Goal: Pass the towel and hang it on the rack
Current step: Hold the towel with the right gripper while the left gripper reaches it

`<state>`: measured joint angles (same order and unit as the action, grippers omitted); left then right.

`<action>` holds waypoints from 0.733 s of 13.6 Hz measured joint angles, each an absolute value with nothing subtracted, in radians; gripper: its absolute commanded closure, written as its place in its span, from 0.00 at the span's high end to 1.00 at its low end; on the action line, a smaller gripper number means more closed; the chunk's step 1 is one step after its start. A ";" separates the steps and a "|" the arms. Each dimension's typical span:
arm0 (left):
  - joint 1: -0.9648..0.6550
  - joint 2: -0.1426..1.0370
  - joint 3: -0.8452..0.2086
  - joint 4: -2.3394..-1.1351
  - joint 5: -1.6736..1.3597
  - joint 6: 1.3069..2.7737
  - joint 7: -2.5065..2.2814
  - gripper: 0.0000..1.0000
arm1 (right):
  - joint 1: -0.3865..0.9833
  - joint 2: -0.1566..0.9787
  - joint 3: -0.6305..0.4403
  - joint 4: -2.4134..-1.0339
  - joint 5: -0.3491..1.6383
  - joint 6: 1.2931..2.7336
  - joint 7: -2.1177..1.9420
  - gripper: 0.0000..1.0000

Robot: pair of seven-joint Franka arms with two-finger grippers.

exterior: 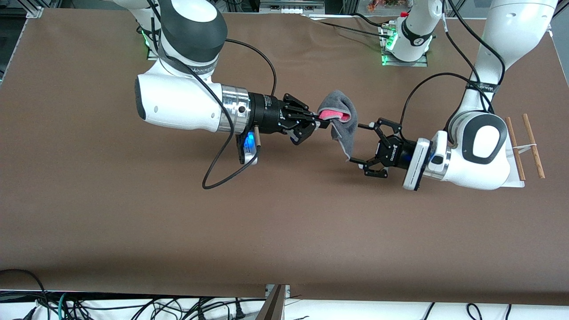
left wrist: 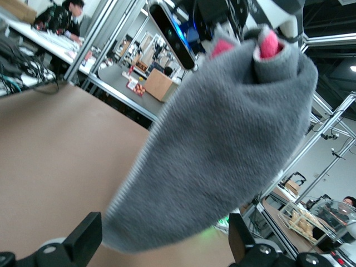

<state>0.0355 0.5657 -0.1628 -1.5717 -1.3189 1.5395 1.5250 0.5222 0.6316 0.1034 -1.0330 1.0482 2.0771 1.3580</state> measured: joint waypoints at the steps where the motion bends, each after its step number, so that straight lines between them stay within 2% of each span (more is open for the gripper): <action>1: 0.032 0.582 -0.163 -1.553 -1.332 1.539 1.527 1.00 | 0.522 0.632 0.103 -1.033 1.048 2.077 1.358 0.00; 3: 0.020 0.608 -0.164 -1.537 -1.362 1.539 1.534 0.99 | 0.522 0.632 0.103 -1.033 1.048 2.077 1.358 0.00; 4: 0.013 0.616 -0.165 -1.535 -1.371 1.539 1.537 0.91 | 0.522 0.632 0.103 -1.033 1.048 2.078 1.358 0.00; 5: 0.008 0.621 -0.166 -1.535 -1.376 1.537 1.539 0.72 | 0.522 0.632 0.103 -1.033 1.048 2.078 1.358 0.00; 7: 0.005 0.625 -0.169 -1.534 -1.378 1.516 1.539 0.20 | 0.522 0.632 0.103 -1.033 1.048 2.079 1.358 0.00; 8: 0.006 0.625 -0.169 -1.534 -1.378 1.497 1.539 0.01 | 0.522 0.632 0.103 -1.033 1.048 2.079 1.358 0.00; 10: 0.012 0.625 -0.167 -1.534 -1.378 1.458 1.539 0.00 | 0.522 0.632 0.103 -1.033 1.048 2.080 1.358 0.00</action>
<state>0.0123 0.6250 -0.1668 -1.5337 -1.3785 1.4577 1.5392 0.5219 0.6316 0.1032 -1.0330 1.0482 2.0798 1.3581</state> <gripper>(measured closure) 0.493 0.982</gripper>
